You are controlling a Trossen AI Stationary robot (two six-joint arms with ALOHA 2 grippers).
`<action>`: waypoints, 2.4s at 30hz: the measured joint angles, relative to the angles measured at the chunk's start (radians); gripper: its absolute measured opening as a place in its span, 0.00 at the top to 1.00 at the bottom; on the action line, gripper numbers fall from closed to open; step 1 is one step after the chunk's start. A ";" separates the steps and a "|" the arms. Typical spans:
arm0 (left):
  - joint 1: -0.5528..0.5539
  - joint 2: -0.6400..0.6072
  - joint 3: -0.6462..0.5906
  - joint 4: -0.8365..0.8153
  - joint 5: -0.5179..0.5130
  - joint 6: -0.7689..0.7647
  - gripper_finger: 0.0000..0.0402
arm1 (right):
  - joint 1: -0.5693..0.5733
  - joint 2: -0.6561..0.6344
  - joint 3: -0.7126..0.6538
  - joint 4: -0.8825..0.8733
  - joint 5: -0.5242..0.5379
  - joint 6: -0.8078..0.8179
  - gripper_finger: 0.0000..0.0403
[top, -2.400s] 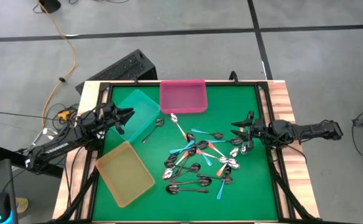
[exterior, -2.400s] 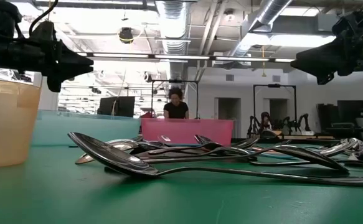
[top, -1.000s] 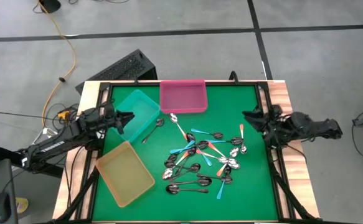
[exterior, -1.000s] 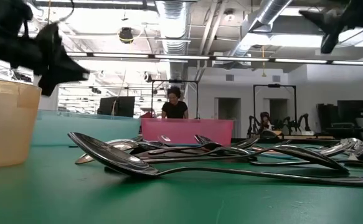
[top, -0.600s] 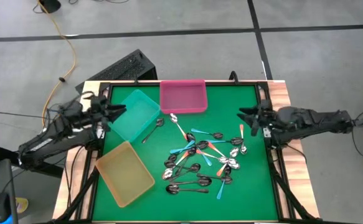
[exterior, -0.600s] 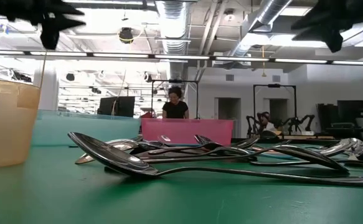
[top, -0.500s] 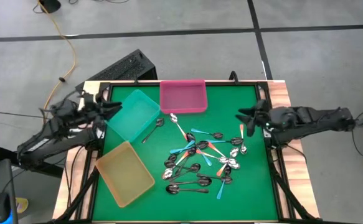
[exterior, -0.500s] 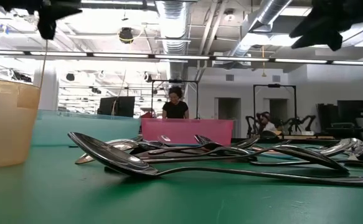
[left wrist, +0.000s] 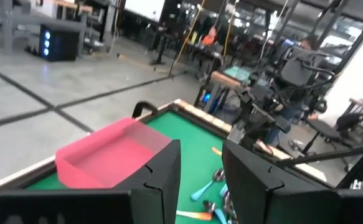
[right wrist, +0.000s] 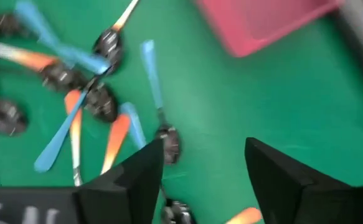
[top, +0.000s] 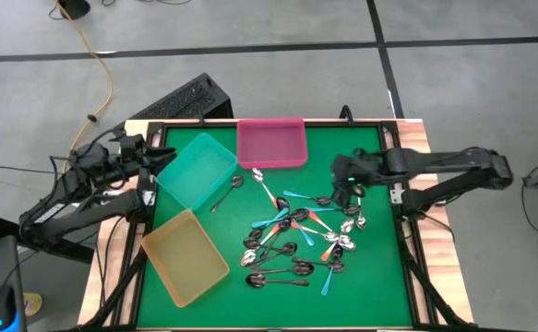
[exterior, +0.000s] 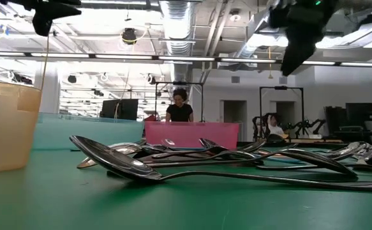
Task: Sort silverware by color (type)
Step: Put the blue spoon into the orange bin
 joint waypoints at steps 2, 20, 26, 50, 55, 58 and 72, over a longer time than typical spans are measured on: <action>0.000 0.011 0.000 -0.005 -0.003 0.000 0.71 | -0.023 0.064 0.001 0.040 -0.062 -0.052 0.37; 0.000 0.029 0.000 -0.073 -0.007 -0.007 0.61 | -0.104 0.505 0.002 0.330 -0.185 -0.355 0.35; 0.000 0.029 -0.001 -0.102 -0.005 -0.008 0.61 | -0.105 0.575 0.002 0.356 -0.186 -0.383 0.35; 0.000 0.029 -0.001 -0.101 -0.017 -0.006 0.61 | -0.130 0.621 0.003 0.352 -0.202 -0.271 0.98; 0.000 0.029 -0.001 -0.100 -0.041 0.017 0.61 | -0.115 0.599 0.001 0.359 -0.183 -0.214 0.98; 0.000 0.029 -0.001 -0.098 -0.041 0.005 0.61 | -0.109 0.560 -0.005 0.350 -0.184 -0.177 0.98; 0.000 0.029 -0.001 -0.083 -0.072 0.003 0.61 | -0.038 0.348 0.000 0.976 -0.157 -0.120 0.99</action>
